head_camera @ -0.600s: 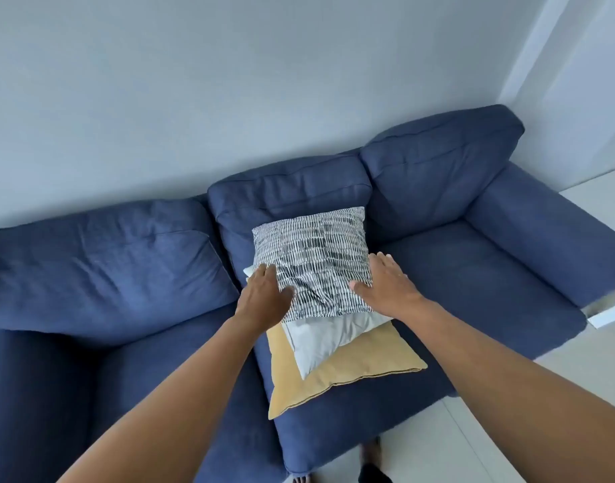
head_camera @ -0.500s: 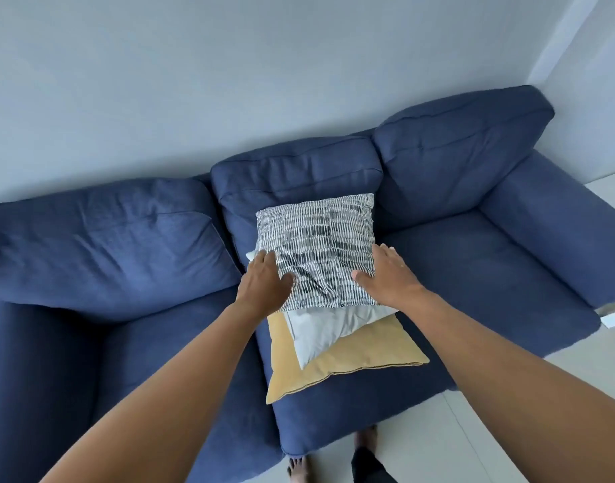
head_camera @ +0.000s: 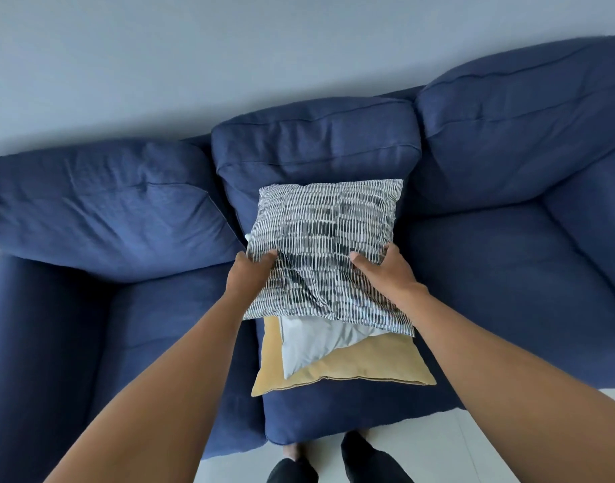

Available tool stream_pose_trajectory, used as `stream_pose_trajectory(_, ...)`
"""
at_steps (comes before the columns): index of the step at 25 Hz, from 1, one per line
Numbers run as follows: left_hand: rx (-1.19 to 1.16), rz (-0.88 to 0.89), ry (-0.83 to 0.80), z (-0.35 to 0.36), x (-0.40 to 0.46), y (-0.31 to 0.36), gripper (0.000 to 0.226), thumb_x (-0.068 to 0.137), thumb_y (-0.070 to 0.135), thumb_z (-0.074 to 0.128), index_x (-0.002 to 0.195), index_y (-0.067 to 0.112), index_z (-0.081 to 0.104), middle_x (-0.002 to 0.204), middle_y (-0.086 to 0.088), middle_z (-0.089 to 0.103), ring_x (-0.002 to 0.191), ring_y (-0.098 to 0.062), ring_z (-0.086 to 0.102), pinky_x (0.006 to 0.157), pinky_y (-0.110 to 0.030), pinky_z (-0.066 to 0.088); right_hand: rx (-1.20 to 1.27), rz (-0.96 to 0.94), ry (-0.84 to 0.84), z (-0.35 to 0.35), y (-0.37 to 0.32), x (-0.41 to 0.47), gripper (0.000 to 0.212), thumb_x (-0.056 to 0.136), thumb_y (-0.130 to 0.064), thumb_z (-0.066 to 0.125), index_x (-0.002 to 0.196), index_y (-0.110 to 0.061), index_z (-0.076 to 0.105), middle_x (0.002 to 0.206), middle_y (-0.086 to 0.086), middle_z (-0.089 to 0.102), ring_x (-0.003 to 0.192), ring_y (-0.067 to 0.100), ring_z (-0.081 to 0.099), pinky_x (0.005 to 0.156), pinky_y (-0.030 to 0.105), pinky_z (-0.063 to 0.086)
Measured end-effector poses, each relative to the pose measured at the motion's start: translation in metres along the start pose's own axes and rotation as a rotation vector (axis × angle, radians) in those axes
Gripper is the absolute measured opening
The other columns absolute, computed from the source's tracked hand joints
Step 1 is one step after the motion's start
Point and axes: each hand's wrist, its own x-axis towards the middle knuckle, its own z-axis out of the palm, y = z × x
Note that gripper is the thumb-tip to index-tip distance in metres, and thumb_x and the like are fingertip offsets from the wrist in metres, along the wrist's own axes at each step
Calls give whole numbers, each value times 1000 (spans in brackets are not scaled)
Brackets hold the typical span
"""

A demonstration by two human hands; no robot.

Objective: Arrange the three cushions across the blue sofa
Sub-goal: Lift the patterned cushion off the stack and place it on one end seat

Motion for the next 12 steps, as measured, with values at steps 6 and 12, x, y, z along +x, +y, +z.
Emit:
stream_pose_trajectory(6,-312,-108,-121,2,3,-6,21,86,16,82,94,2,70,97,-19,71,77,-31,65,70,-40,55,341,90,1,-4,-14,13,124,68,-71,81,160,-7,30,163,12,40,147,37,42,116,52,39)
stream_pose_trajectory(12,-544,-66,-226,-46,-37,-5,8,80,-3,71,84,1,76,95,-28,78,78,-38,72,75,-45,61,571,-41,9,-11,-44,-6,38,79,-20,86,113,-5,74,118,12,75,114,33,67,110,56,46)
